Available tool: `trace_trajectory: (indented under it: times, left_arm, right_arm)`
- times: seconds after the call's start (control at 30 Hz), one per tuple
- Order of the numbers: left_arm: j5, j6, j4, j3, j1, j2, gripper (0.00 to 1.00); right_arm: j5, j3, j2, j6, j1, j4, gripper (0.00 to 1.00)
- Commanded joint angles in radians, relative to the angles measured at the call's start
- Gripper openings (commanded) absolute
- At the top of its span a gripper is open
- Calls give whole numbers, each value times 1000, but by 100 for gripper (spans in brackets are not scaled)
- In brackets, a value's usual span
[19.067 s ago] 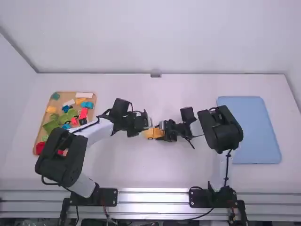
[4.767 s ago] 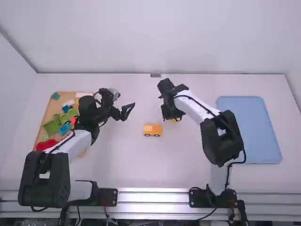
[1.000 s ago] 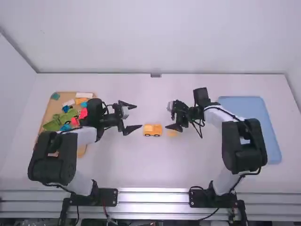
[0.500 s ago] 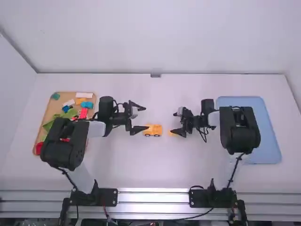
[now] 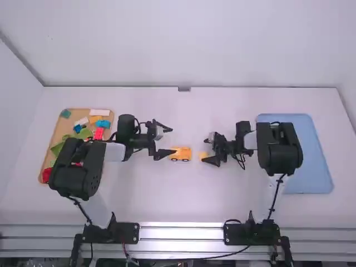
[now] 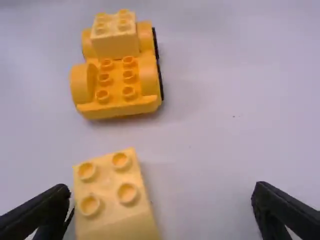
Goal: Assemble lego blocks to make yellow taxi
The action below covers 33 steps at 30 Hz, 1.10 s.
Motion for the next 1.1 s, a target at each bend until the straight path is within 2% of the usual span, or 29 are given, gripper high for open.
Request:
trace_trajectory:
  times: [0.0,0.1,0.17,0.23,0.3,0.47,0.63,0.87,1.0,1.07]
  left_arm:
    - [32,15,0,15,-3,9,99]
    - [40,14,-7,15,-4,9,99]
    - [95,15,-18,15,-4,9,99]
    - [117,15,-18,15,-3,9,99]
    - [98,16,-15,15,-4,9,99]
    - [18,22,-32,14,-4,9,99]
    - [-71,23,-48,-1,-18,9,99]
    - [-214,217,-91,-25,-97,41,99]
    - [-260,200,-93,-23,-109,43,99]
    - [-257,202,-94,-24,-104,43,99]
  right_arm:
    - [1,10,13,-96,1,-30,86]
    - [2,10,13,-126,2,-52,75]
    - [3,10,13,-134,2,-58,63]
    - [6,10,13,-133,1,-61,59]
    - [2,10,13,-150,0,-79,50]
    - [-5,10,13,-171,1,-88,41]
    - [-23,10,13,-171,2,-87,27]
    - [-127,32,11,-163,-1,-104,25]
    - [-144,73,11,-164,2,-179,25]
    - [-145,117,11,-186,2,-265,24]
